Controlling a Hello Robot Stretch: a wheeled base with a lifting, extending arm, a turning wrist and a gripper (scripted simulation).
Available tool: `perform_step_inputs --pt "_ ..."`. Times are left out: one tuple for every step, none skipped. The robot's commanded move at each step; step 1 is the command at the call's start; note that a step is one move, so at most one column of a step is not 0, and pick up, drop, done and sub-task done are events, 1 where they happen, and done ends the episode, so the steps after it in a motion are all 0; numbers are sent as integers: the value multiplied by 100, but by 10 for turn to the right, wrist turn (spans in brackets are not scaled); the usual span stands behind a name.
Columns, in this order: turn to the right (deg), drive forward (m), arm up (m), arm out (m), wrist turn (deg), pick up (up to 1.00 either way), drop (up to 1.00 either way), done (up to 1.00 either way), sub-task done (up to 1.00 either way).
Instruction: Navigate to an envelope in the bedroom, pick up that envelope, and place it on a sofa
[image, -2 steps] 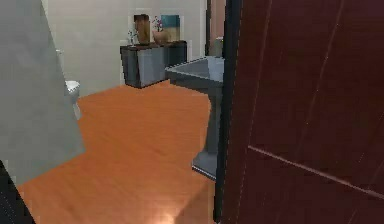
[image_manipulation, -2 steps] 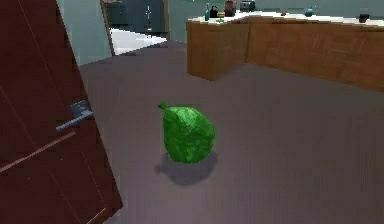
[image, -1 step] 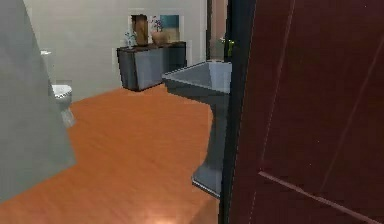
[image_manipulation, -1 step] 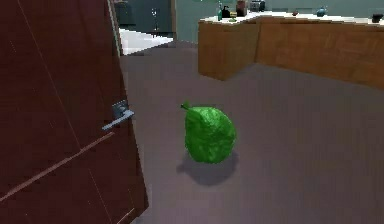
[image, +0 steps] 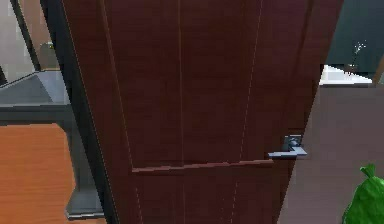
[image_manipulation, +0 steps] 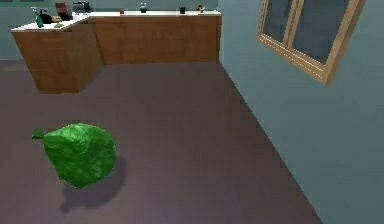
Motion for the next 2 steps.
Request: perform_step_inputs --pt "0 10 0 0 0 0 0 0 0" --pt "-450 0 0 0 0 0 0 0 0"
